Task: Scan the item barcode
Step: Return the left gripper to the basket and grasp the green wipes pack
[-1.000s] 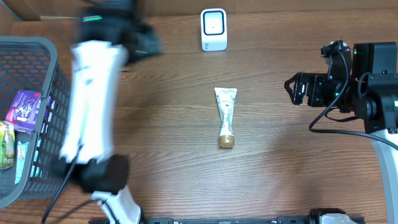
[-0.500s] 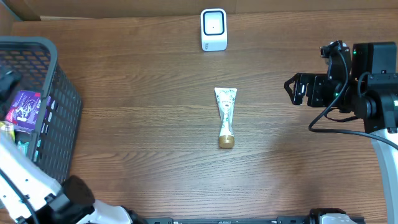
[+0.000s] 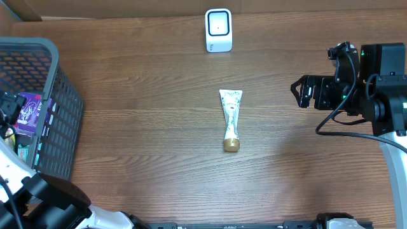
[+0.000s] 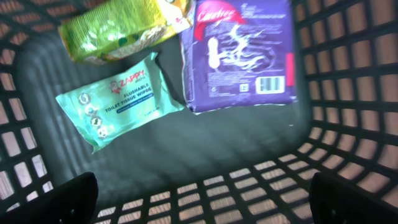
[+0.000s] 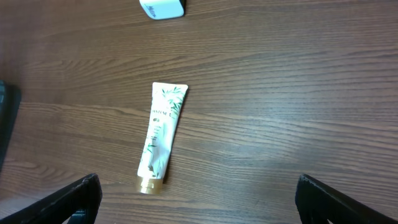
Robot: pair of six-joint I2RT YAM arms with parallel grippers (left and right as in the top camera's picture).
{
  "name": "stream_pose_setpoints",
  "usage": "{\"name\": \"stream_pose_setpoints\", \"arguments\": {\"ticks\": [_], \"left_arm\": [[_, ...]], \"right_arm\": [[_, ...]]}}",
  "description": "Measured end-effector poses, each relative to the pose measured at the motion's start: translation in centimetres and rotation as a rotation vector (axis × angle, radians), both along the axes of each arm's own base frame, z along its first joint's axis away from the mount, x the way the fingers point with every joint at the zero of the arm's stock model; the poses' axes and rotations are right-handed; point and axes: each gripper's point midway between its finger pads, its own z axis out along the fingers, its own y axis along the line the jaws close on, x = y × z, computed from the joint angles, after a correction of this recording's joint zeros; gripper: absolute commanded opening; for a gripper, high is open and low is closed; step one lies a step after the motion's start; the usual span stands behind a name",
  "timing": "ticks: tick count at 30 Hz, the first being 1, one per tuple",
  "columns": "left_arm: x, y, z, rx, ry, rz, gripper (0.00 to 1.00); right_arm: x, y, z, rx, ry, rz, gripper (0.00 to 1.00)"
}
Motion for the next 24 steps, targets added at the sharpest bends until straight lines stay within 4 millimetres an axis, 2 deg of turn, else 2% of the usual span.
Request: {"name": "stream_pose_setpoints", "arguments": {"ticks": [4, 7, 8, 13, 15, 21, 24], "left_arm": [[-1.0, 0.5, -2.2, -0.025, 0.021, 0.029, 1.00], [-2.6, 1.4, -4.1, -0.049, 0.035, 0.084, 1.00], [-3.7, 1.7, -5.3, -0.067, 0.045, 0.121, 0.98], [-5.8, 2.4, -8.1, -0.097, 0.062, 0.188, 0.96], [-6.0, 2.6, -9.3, -0.094, 0.061, 0.196, 0.96], [-5.5, 3.6, -11.0, -0.040, 0.038, 0.194, 0.97], [-6.0, 3.7, -11.7, -0.024, 0.057, 0.199, 0.98]], "right_arm": [[0.0, 0.0, 0.0, 0.000, 0.000, 0.000, 1.00], [0.0, 0.0, 0.0, 0.000, -0.001, 0.000, 1.00], [0.0, 0.0, 0.0, 0.001, 0.000, 0.000, 1.00], [0.0, 0.0, 0.0, 0.000, -0.001, 0.001, 1.00], [0.0, 0.0, 0.0, 0.000, 0.000, 0.000, 1.00], [0.0, 0.0, 0.0, 0.000, 0.000, 0.001, 1.00], [0.0, 0.0, 0.0, 0.000, 0.002, 0.000, 1.00]]}}
